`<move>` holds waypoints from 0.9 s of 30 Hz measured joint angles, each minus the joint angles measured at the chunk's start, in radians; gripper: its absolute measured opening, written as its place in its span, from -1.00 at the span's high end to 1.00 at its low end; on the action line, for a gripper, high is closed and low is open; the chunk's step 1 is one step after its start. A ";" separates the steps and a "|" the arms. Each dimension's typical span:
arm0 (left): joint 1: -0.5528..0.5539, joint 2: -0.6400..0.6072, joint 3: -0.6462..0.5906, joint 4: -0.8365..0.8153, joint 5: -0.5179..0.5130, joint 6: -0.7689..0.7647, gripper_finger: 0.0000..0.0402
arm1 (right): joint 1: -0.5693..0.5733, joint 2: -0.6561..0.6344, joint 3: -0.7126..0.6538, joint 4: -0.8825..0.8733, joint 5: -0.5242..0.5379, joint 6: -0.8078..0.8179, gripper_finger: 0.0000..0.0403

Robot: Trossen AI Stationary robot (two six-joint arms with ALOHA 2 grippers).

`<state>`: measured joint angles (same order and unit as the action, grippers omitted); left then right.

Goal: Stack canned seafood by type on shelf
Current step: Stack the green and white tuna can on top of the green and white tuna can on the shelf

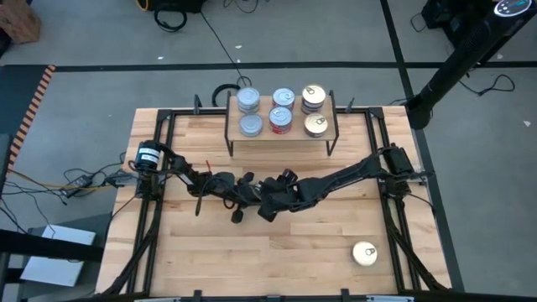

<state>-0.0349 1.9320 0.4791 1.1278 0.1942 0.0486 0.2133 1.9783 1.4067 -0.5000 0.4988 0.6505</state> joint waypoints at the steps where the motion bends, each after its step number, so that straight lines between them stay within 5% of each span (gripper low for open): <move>1: 0.000 0.000 -0.002 0.003 0.000 0.000 0.98 | -0.002 0.000 0.000 0.002 0.000 -0.004 -0.45; 16: 0.000 0.000 -0.008 0.005 -0.002 -0.004 0.98 | -0.041 0.000 -0.054 0.067 0.000 -0.119 -0.20; 27: 0.000 0.000 -0.008 0.001 -0.002 -0.009 0.98 | -0.040 -0.002 -0.050 0.069 0.010 -0.368 -0.50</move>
<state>-0.0349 1.9320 0.4709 1.1293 0.1917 0.0400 0.1734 1.9763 1.3567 -0.4305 0.5087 0.2825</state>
